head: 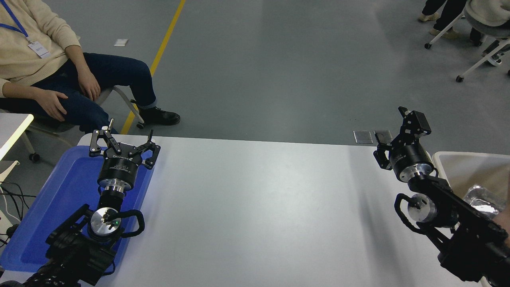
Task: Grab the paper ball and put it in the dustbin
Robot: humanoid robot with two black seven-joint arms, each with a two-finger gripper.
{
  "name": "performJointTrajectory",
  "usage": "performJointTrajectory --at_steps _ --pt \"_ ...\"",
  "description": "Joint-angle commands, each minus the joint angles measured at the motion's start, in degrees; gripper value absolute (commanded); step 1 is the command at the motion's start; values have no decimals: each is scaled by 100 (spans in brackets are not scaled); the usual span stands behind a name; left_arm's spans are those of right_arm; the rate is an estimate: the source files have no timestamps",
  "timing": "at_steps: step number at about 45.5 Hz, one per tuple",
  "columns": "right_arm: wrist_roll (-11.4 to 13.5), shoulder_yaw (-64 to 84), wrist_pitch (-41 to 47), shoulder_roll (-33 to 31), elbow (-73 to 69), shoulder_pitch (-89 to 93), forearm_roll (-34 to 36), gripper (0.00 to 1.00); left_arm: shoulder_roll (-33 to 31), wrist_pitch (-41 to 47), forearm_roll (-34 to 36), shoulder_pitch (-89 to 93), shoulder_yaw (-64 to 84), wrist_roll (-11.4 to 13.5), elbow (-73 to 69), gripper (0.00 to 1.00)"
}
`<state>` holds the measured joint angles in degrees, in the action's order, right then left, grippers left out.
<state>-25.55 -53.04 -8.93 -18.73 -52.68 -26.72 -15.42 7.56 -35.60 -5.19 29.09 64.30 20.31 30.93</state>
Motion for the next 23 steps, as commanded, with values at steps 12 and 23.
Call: performJointTrajectory --at_steps 12,23 --pt "-231 -23 84 132 48 96 742 100 -1 1 0 0 3 -1 0 100" --pt "-231 -14 84 71 4 246 742 100 8 1 0 0 3 -1 0 100"
